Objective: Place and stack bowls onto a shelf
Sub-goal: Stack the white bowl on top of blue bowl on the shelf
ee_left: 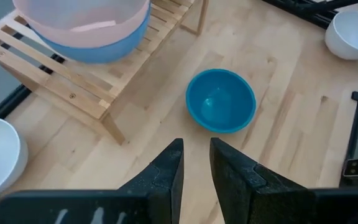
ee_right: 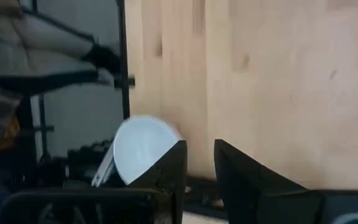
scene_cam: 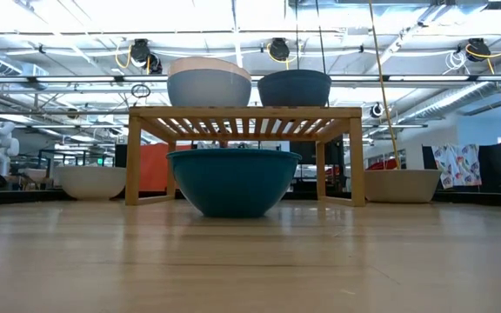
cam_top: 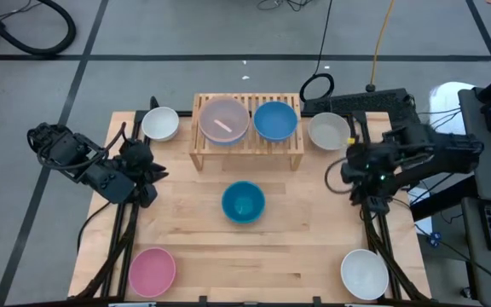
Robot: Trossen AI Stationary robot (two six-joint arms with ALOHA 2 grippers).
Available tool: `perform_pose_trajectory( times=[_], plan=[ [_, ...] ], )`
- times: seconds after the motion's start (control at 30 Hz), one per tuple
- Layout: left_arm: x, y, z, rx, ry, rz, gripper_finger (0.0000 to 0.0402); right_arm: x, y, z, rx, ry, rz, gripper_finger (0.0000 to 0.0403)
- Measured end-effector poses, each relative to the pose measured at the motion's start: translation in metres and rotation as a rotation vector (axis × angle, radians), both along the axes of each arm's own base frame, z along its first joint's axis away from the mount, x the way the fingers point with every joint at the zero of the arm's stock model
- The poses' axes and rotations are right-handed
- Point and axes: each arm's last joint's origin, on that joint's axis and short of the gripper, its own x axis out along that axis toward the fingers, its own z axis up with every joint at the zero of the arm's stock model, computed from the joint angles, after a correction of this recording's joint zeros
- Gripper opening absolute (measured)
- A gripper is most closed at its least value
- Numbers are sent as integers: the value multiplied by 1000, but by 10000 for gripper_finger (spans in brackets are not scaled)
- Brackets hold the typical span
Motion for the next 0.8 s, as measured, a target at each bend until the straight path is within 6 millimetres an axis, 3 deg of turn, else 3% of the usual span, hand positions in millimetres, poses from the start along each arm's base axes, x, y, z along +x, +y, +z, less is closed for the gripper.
perform_pose_trajectory(
  times=[0.43,0.8],
  plan=[
    [0,0,0,-6,-1,1,83,-7,25,-92,27,352,175,73],
    [0,0,0,12,6,-21,83,8,57,-146,158,242,210,73]
  ],
)
